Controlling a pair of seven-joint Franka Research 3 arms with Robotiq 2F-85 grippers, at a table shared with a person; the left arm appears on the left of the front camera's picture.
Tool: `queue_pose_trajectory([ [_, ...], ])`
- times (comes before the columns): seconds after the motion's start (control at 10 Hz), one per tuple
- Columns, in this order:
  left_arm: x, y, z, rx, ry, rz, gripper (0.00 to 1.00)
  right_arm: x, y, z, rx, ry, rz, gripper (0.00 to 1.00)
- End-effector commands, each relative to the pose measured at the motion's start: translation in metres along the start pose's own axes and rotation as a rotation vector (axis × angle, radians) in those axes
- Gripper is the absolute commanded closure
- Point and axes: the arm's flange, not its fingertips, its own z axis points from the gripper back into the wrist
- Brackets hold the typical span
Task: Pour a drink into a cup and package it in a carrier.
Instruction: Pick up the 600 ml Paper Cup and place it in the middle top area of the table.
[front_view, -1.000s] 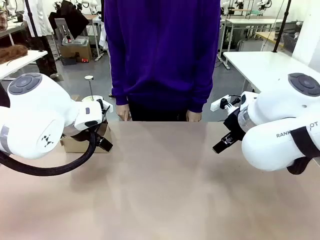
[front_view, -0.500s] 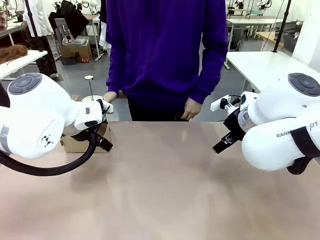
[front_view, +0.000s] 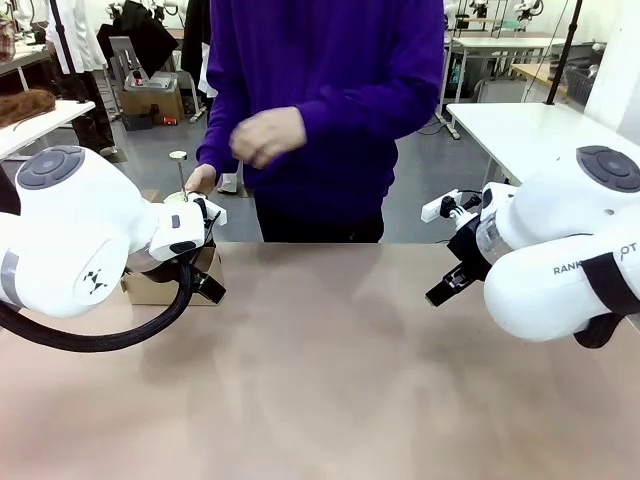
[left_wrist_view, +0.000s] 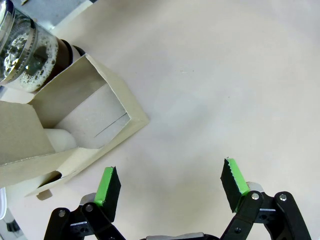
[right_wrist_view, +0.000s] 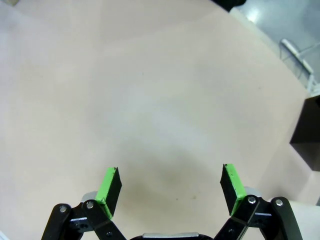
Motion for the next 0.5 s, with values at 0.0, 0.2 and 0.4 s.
queue_pose_trajectory([
  [0.0,0.0,0.0,0.0,0.0,0.0,0.0,0.0,0.034,-0.03,0.041,0.007,-0.023,-0.038,0.0],
  [0.2,0.0,0.0,0.0,0.0,0.0,0.0,0.0,0.065,-0.073,0.1,0.043,-0.07,-0.062,0.0],
  [0.4,0.0,0.0,0.0,0.0,0.0,0.0,0.0,0.065,-0.141,0.169,0.151,-0.161,-0.094,0.0],
])
